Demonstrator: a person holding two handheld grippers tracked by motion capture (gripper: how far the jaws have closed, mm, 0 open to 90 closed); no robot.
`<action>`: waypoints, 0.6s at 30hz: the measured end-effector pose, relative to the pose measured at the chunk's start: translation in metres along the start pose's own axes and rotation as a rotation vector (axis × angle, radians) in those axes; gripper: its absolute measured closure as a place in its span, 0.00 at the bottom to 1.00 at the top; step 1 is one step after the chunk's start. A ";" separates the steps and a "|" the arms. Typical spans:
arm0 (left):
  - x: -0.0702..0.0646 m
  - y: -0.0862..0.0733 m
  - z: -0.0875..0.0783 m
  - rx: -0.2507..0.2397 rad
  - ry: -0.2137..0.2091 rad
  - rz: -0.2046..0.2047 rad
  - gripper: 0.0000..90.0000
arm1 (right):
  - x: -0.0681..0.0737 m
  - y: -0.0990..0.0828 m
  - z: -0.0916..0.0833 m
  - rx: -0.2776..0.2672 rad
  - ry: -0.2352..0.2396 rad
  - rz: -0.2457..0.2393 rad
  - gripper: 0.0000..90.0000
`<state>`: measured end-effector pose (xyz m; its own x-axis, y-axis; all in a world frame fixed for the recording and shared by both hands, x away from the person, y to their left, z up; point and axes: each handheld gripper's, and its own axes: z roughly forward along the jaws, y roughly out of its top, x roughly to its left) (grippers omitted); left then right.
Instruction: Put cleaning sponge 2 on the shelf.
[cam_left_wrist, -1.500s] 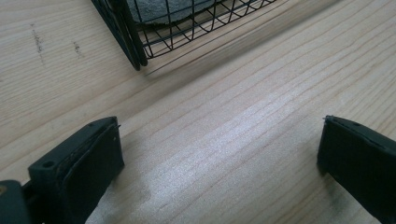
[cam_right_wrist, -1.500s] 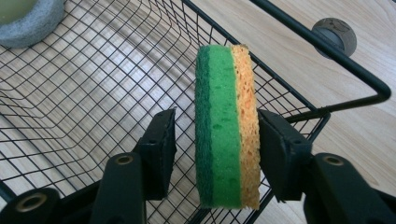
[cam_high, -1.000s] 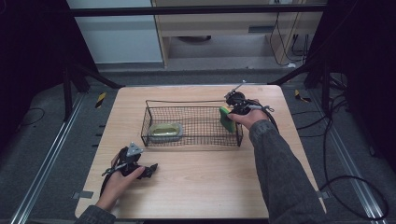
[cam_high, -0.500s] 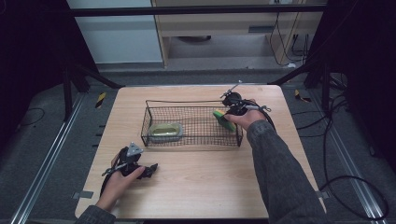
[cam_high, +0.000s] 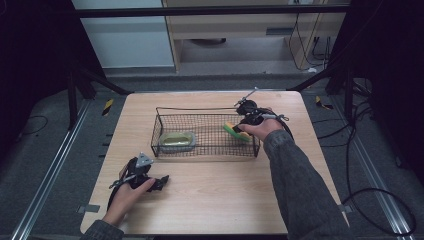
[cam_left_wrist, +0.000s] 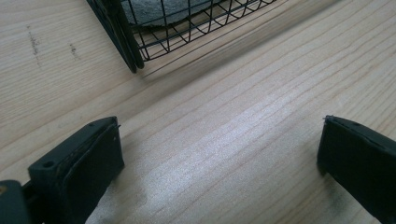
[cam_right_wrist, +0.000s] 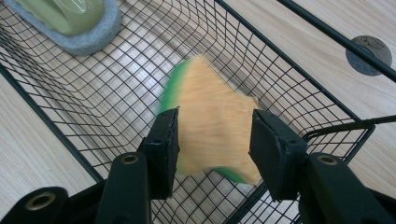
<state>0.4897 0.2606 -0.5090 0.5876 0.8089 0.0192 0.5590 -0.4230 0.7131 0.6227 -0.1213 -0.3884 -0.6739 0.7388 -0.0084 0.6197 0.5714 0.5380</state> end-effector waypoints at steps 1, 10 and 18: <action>0.000 0.000 0.000 0.000 -0.001 -0.002 0.00 | 0.000 0.000 -0.001 -0.003 0.000 -0.006 0.58; 0.000 0.000 0.000 0.000 -0.001 0.001 0.00 | 0.005 -0.003 -0.010 -0.022 0.003 0.000 0.53; 0.000 0.000 0.000 0.000 -0.002 0.001 0.00 | 0.005 -0.008 -0.020 -0.048 0.002 0.011 0.49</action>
<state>0.4899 0.2603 -0.5090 0.5893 0.8077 0.0184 0.5587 -0.4238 0.7129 0.6059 -0.1294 -0.3761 -0.6681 0.7441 -0.0001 0.6073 0.5453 0.5778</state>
